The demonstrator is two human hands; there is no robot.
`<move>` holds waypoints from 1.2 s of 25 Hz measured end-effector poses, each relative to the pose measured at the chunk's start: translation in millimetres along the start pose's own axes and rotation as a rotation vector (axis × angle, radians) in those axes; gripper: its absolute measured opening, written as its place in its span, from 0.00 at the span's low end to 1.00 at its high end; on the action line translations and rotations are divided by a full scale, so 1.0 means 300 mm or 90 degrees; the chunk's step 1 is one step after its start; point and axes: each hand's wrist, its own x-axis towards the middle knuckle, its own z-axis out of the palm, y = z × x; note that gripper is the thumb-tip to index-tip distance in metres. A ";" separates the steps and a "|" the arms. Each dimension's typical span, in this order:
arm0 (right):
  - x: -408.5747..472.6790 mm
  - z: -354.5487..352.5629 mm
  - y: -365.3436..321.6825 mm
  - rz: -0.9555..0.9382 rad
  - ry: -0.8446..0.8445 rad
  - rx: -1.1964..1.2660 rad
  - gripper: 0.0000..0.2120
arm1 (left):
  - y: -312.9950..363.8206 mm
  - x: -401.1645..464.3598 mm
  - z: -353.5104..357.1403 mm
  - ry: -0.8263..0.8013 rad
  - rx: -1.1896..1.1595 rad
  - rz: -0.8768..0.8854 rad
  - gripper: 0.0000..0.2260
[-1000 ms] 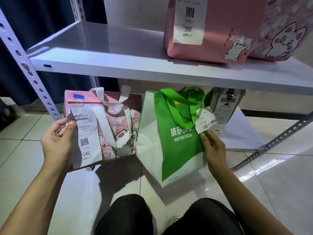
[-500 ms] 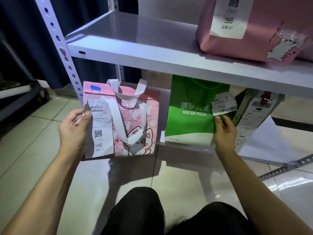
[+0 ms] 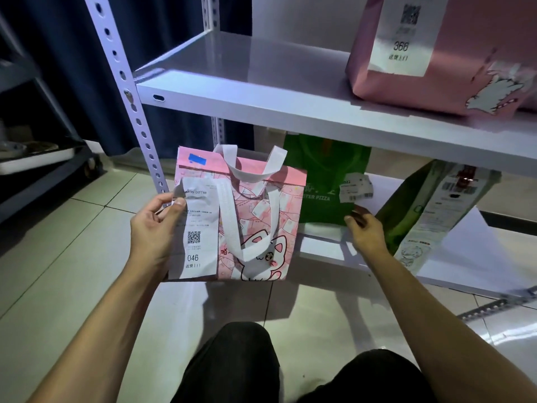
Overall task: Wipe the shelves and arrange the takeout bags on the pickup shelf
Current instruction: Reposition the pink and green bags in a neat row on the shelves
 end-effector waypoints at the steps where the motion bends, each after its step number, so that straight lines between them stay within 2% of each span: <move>1: -0.024 -0.015 -0.012 0.016 0.009 0.016 0.16 | 0.004 -0.004 0.007 -0.010 0.004 -0.003 0.05; 4: -0.144 -0.050 -0.067 0.039 0.010 0.054 0.16 | 0.010 -0.014 0.029 -0.020 0.002 -0.025 0.03; 8: -0.364 -0.068 -0.210 -0.101 -0.158 0.068 0.10 | 0.048 -0.037 0.056 -0.058 -0.012 -0.035 0.03; 10: -0.446 -0.071 -0.288 -0.163 -0.178 0.074 0.07 | 0.092 -0.045 0.062 -0.084 -0.022 -0.032 0.04; 15: -0.582 -0.089 -0.496 -0.254 -0.112 0.147 0.05 | 0.292 -0.046 0.021 -0.090 -0.084 -0.020 0.03; 21: -0.686 -0.172 -0.865 -0.399 -0.105 0.276 0.08 | 0.582 -0.019 0.004 -0.083 -0.127 0.065 0.06; 26: -0.609 -0.183 -1.118 -0.443 -0.054 0.358 0.08 | 0.780 0.078 0.088 -0.035 -0.147 0.131 0.06; 30: -0.495 -0.153 -1.225 -0.487 0.045 0.406 0.07 | 0.869 0.185 0.176 -0.013 -0.142 0.226 0.06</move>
